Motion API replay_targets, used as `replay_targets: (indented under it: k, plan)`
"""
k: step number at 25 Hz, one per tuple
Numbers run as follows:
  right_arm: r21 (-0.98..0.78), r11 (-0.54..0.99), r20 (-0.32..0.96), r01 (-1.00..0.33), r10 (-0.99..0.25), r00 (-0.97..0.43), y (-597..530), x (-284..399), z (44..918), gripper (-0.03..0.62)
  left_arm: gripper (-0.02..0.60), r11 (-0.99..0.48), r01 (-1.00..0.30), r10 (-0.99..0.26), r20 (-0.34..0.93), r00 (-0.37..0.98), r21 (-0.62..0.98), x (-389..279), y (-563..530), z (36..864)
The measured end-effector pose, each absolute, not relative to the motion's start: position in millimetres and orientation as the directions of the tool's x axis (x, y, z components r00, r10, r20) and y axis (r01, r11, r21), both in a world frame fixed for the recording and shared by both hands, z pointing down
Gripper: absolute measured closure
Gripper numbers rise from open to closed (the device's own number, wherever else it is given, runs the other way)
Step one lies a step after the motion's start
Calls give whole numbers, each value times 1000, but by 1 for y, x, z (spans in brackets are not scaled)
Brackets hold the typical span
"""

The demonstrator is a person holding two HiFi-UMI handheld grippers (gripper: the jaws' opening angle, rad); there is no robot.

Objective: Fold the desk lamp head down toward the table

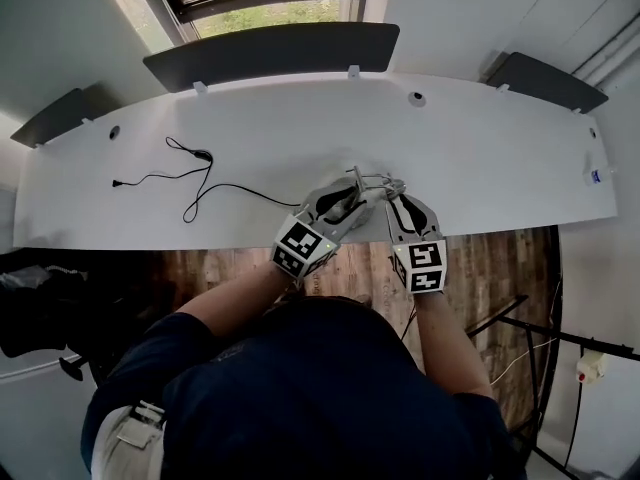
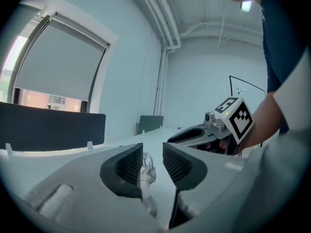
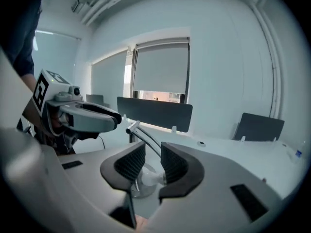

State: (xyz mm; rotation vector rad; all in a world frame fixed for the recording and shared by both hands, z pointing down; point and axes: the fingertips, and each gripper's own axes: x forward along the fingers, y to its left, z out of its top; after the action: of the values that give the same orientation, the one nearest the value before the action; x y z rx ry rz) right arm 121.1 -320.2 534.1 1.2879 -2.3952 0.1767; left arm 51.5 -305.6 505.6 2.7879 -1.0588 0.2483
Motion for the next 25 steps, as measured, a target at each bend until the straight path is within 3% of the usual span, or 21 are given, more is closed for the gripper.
replay_targets:
  k: [4,11,25]
  plan:
    - [3,575,349,-818,-767,-538,-281,113,498,516,457,-795,-601,-586,145,797,84,64,-275,464]
    - [-58,571,250,-819,-786,-565,-239,119,443,559,569,-849,-521,-522,22,853,89,72,-238,399]
    - [-91,564,172,-821,-803,-571,-201,122,426,583,575,-895,-434,-434,20,900,103,97,-192,396]
